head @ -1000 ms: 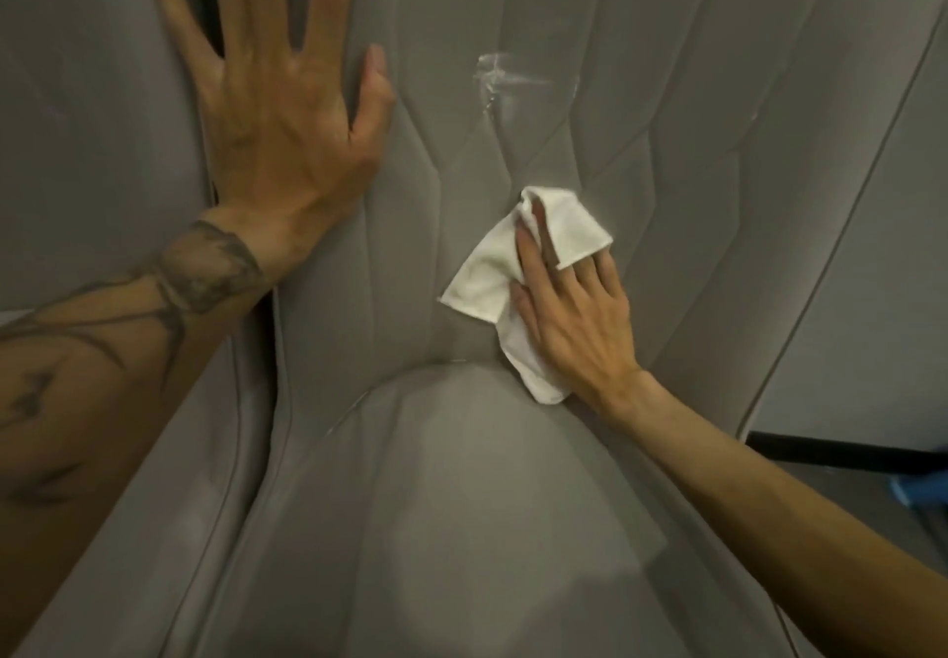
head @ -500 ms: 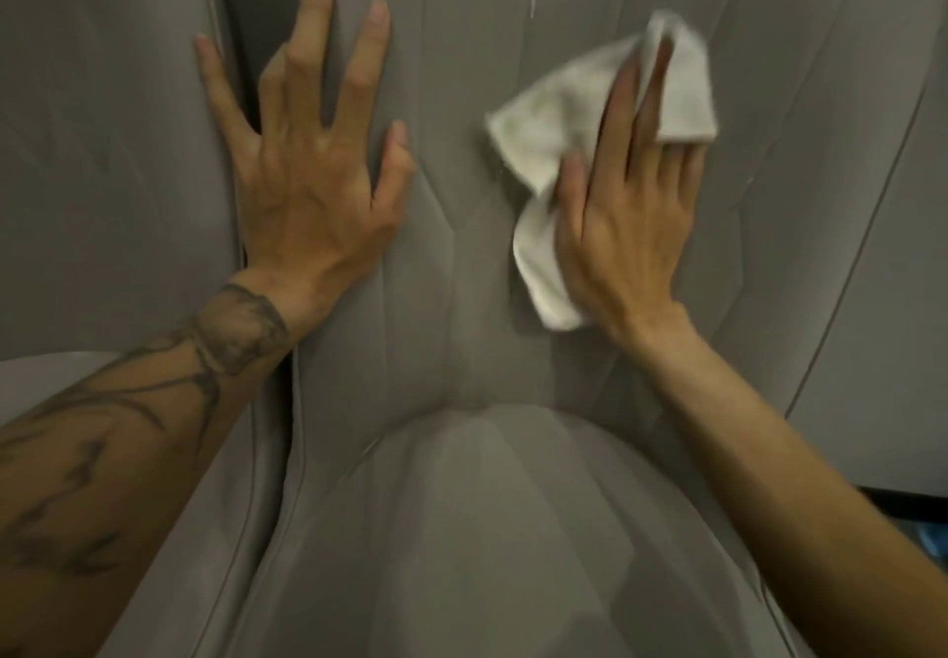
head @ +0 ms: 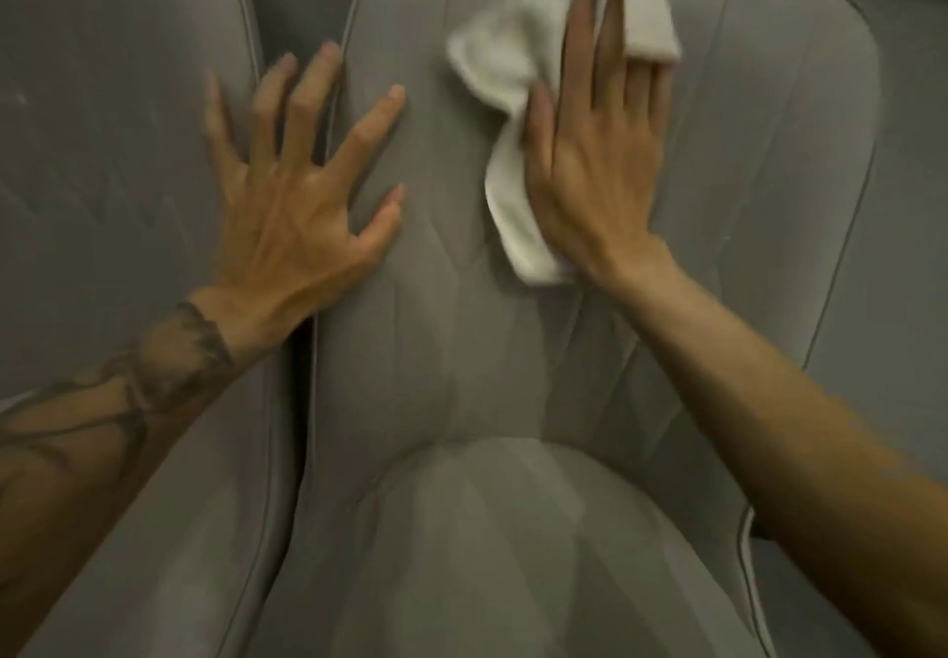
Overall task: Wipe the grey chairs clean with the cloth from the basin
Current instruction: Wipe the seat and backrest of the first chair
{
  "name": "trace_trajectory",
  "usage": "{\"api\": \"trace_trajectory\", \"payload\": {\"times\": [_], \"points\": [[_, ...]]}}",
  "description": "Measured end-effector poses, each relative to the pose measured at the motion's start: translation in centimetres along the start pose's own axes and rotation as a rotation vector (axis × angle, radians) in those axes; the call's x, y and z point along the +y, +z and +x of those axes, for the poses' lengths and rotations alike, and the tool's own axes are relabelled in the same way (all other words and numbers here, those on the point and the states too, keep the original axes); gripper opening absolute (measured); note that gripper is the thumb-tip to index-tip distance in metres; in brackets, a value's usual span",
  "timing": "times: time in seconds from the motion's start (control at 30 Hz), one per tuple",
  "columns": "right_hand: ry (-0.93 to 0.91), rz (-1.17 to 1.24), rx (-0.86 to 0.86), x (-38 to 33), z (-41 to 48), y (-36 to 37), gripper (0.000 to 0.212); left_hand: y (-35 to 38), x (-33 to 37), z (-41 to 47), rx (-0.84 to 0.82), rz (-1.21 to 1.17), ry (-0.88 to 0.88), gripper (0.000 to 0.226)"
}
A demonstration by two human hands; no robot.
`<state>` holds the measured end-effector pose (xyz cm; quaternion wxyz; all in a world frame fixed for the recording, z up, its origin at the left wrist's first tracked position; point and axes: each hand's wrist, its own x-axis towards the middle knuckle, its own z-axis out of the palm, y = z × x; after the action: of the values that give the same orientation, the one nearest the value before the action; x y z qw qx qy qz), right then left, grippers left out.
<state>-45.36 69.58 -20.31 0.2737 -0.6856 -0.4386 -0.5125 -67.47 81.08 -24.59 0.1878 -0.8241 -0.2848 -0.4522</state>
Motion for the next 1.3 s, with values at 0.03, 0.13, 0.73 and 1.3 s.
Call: {"api": "trace_trajectory", "payload": {"times": [0.03, 0.13, 0.73, 1.3], "points": [[0.047, -0.002, 0.043, -0.5, 2.0, 0.3, 0.060, 0.0, -0.8, 0.4, 0.003, -0.017, -0.026, 0.075], [0.061, 0.048, 0.038, -3.1, 0.2, 0.8, 0.060, 0.4, -2.5, 1.7, 0.018, -0.037, -0.072, 0.079], [-0.140, 0.034, -0.347, -4.6, -11.7, -1.8, 0.063, 1.9, -3.1, 1.5, 0.078, 0.015, -0.056, 0.067], [-0.166, 0.023, -0.226, -2.8, -8.8, -0.5, 0.061, 1.6, -2.8, 1.3, 0.071, 0.015, -0.064, 0.063]]}}
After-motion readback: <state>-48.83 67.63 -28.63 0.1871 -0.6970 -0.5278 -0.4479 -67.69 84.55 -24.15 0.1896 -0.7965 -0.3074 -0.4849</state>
